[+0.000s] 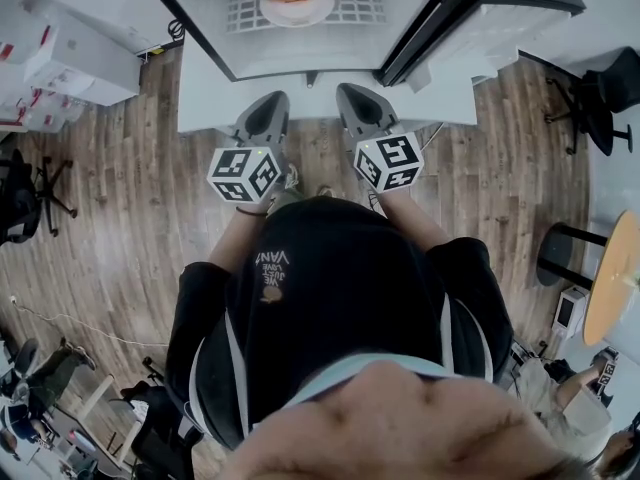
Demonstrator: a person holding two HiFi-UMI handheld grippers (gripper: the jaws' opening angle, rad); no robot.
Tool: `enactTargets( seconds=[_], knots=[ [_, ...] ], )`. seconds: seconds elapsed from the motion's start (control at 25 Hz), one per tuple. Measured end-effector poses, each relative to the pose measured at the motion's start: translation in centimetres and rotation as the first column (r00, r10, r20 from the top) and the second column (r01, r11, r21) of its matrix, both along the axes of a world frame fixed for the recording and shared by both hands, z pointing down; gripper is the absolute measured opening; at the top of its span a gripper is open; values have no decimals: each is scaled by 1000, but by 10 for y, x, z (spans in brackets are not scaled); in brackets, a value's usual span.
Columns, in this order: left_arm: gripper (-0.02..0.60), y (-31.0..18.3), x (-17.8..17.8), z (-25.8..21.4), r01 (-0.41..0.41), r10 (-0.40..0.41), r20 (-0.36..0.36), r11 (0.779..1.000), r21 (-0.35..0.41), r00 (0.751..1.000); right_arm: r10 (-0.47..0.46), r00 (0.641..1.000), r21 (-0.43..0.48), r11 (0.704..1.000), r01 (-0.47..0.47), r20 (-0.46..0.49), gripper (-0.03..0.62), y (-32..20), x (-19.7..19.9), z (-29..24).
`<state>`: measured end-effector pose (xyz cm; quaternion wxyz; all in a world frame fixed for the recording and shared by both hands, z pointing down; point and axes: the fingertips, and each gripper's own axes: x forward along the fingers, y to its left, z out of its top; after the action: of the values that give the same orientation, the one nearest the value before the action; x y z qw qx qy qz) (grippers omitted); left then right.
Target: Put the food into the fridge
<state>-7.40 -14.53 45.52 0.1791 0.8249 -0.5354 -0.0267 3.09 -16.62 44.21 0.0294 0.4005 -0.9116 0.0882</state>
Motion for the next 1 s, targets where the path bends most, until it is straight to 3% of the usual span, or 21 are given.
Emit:
enactTargets(
  seconds=[1.0],
  knots=[
    [25, 39, 12, 22, 29, -29, 4, 999, -43, 1000, -37, 999, -8, 999, 37, -1, 12, 32, 9, 13]
  ],
)
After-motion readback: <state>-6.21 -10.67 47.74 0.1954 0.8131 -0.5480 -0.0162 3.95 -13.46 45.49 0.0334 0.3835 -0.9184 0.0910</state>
